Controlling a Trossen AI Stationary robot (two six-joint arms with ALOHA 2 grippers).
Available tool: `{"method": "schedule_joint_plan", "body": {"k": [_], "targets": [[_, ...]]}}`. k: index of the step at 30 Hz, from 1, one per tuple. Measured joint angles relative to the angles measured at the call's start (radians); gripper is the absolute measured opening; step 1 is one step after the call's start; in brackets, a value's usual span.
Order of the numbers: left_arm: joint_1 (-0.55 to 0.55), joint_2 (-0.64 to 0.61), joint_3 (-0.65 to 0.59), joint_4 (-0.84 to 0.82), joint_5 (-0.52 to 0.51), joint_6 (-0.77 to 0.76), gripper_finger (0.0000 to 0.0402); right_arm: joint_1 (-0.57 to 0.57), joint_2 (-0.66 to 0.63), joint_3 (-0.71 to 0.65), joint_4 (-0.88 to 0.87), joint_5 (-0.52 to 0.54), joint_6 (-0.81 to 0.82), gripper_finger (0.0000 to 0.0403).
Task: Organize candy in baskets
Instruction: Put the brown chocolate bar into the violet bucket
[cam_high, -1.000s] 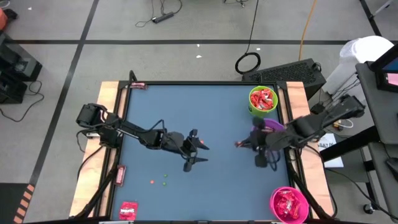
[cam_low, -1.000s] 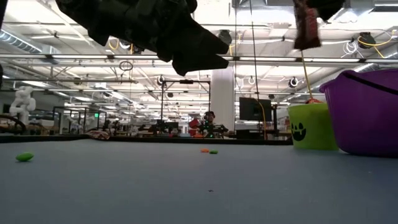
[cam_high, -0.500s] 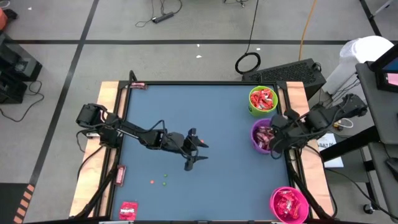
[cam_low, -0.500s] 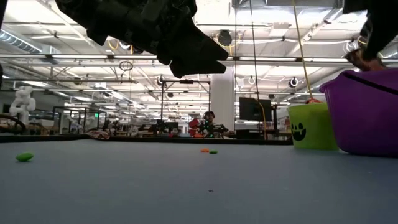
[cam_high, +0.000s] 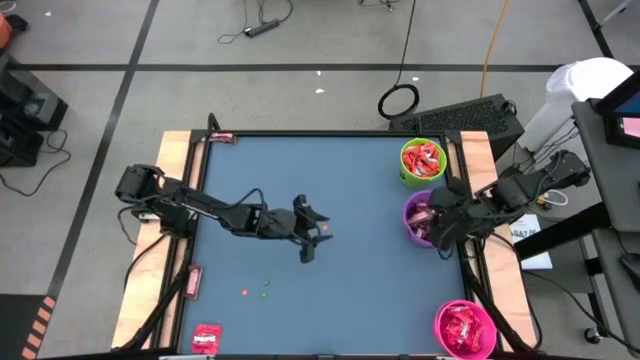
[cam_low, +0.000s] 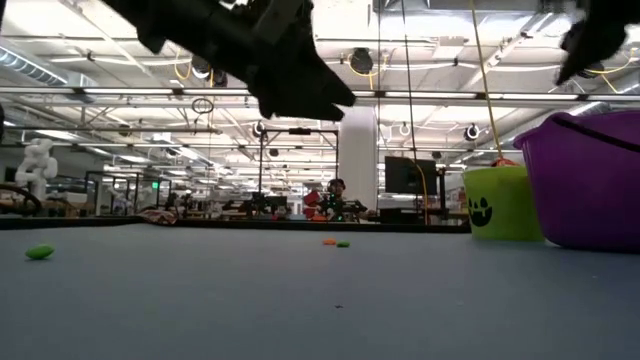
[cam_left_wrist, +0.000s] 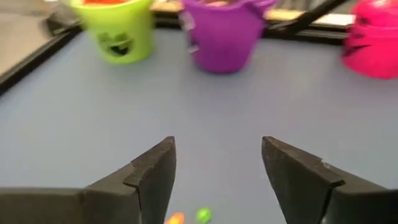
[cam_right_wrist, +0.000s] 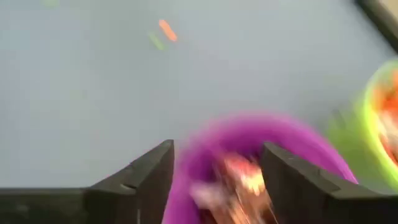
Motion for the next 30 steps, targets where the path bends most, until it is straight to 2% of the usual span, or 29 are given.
{"method": "schedule_joint_plan", "body": {"k": [4,8,11,14,19,25,30], "targets": [[0.020,-0.087,0.041,-0.214,-0.081,-0.069,0.0242,0.022,0.001,-0.057,0.332,0.071,-0.238,0.0244],[0.064,-0.163,0.051,-0.415,-0.175,-0.141,0.0242,0.012,0.038,-0.146,0.707,0.149,-0.549,0.0249],[0.119,-0.200,0.050,-0.595,-0.223,-0.204,0.0242,-0.008,0.087,-0.218,0.974,0.148,-0.752,0.0249],[0.189,-0.209,0.048,-0.798,-0.235,-0.249,0.0242,-0.032,0.145,-0.271,1.159,0.147,-0.868,0.0249],[0.311,-0.201,0.037,-0.994,-0.241,-0.245,0.0242,-0.094,0.250,-0.297,1.285,0.146,-0.982,0.0249],[0.450,-0.200,0.031,-1.044,-0.249,-0.143,0.0242,-0.196,0.366,-0.297,1.424,0.147,-1.108,0.0249],[0.576,-0.195,0.031,-1.064,-0.229,-0.046,0.0242,-0.290,0.396,-0.297,1.416,0.173,-1.122,0.0243]]}}
